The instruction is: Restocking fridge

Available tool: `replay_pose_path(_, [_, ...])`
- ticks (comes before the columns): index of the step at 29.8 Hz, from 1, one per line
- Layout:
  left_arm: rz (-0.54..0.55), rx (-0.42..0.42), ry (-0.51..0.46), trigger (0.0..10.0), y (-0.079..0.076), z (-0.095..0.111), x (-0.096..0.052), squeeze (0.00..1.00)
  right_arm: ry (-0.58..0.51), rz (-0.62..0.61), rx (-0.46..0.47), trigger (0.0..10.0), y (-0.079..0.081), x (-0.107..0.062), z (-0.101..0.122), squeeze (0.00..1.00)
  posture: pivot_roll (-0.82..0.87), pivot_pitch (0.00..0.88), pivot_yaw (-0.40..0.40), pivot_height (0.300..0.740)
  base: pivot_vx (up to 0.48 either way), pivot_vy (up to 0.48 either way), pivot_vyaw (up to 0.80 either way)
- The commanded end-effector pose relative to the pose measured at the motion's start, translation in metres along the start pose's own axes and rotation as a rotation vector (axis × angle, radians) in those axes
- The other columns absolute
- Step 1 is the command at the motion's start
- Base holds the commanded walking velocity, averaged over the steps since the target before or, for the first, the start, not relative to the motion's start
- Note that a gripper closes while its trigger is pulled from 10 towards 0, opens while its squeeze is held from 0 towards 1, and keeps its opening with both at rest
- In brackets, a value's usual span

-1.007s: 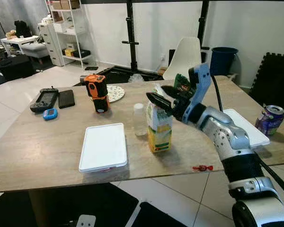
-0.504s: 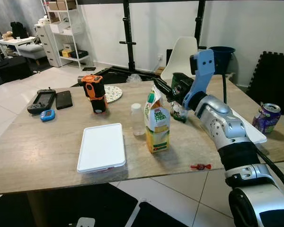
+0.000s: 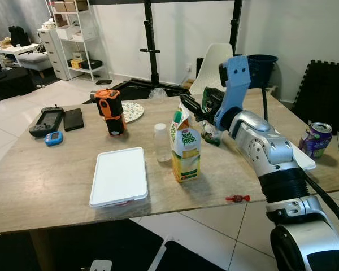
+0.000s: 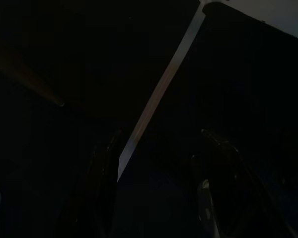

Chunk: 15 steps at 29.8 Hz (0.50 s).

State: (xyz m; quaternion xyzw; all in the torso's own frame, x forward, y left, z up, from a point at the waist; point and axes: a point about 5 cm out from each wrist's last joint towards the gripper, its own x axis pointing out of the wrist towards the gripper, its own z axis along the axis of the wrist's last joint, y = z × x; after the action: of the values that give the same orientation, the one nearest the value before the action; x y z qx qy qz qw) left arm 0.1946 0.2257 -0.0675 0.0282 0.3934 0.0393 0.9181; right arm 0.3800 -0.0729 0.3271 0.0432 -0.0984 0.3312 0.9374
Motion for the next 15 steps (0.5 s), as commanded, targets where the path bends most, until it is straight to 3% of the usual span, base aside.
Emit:
replay_pose_path(1, [0.019, -0.003, 0.027, 10.0, 0.010, -0.007, -0.003, 0.00, 0.023, 0.049, 0.021, 10.0, 0.007, 0.000, -0.004, 0.00, -0.11, 0.103, 0.037, 0.740, 0.000, 0.000, 0.00])
replay_pose_path(8, [0.013, -0.002, 0.003, 10.0, 0.007, 0.002, 0.000, 0.00, 0.112, 0.035, 0.007, 10.0, 0.013, 0.000, -0.027, 0.00, -0.11, 0.101, 0.032, 0.740, 0.000, 0.000, 0.00])
replay_pose_path(15, [0.024, -0.014, -0.013, 10.0, 0.007, 0.003, 0.000, 0.00, 0.184, -0.064, -0.047, 10.0, 0.013, 0.000, -0.048, 0.00, -0.11, 0.102, 0.027, 0.740, 0.000, 0.000, 0.00])
